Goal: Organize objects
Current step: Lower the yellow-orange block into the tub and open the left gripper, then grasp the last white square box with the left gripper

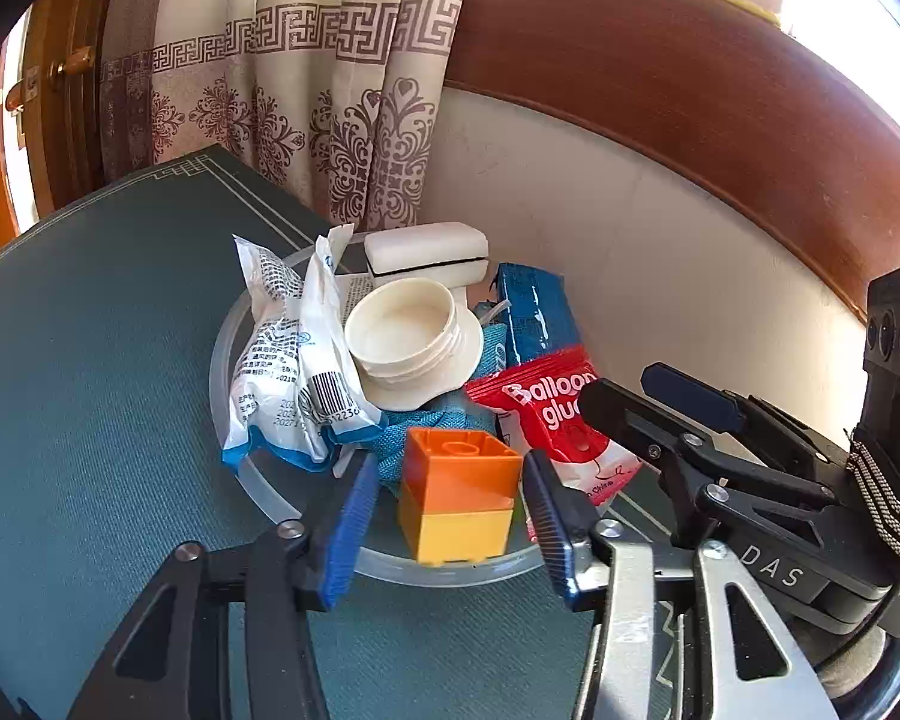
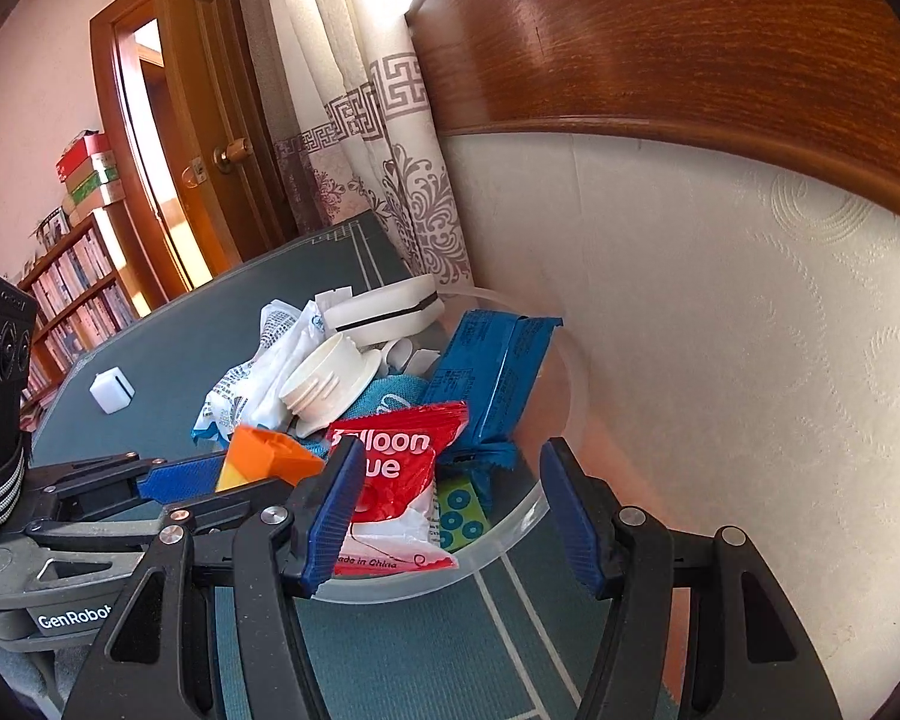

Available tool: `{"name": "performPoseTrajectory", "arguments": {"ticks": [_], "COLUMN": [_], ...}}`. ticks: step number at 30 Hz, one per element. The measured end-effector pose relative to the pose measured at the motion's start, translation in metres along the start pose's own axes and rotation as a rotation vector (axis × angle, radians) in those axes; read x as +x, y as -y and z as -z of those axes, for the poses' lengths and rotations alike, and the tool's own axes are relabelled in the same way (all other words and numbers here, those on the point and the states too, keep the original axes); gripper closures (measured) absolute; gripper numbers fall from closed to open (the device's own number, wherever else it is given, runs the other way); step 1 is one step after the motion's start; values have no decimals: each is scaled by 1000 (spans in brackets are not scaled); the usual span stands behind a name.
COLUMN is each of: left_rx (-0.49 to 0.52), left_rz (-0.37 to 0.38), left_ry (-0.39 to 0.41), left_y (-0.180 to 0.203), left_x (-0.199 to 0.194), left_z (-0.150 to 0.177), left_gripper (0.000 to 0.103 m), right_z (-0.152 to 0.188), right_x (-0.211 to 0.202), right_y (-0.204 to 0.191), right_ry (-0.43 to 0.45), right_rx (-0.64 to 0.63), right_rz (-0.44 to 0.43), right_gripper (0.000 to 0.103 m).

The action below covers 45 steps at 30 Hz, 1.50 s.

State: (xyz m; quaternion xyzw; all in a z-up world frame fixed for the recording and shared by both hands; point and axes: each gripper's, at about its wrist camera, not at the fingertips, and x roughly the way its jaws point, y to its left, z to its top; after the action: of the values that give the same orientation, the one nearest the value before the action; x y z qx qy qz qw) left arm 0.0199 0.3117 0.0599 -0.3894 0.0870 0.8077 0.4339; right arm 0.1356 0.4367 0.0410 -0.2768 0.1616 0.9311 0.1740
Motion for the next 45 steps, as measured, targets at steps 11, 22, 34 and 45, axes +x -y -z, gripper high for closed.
{"name": "performPoseTrajectory", "arguments": {"ticks": [11, 22, 34, 45], "left_rx": [-15, -76, -236, -471], "left_rz": [-23, -175, -373, -628], "left_ry": [46, 141, 165, 131], "left_y": [-11, -53, -144, -252], "left_x": [-22, -54, -74, -77], "left_z": [5, 8, 14, 26], "left_gripper": [13, 0, 0, 0], "right_z": [-2, -10, -8, 13], "right_x": [-4, -10, -5, -1], "right_y": [-2, -21, -69, -99], "right_ry": [20, 46, 47, 27], "right_rx": [-2, -11, -70, -128], "right_rz": [15, 0, -77, -91], "right_gripper": [41, 41, 41, 38]}}
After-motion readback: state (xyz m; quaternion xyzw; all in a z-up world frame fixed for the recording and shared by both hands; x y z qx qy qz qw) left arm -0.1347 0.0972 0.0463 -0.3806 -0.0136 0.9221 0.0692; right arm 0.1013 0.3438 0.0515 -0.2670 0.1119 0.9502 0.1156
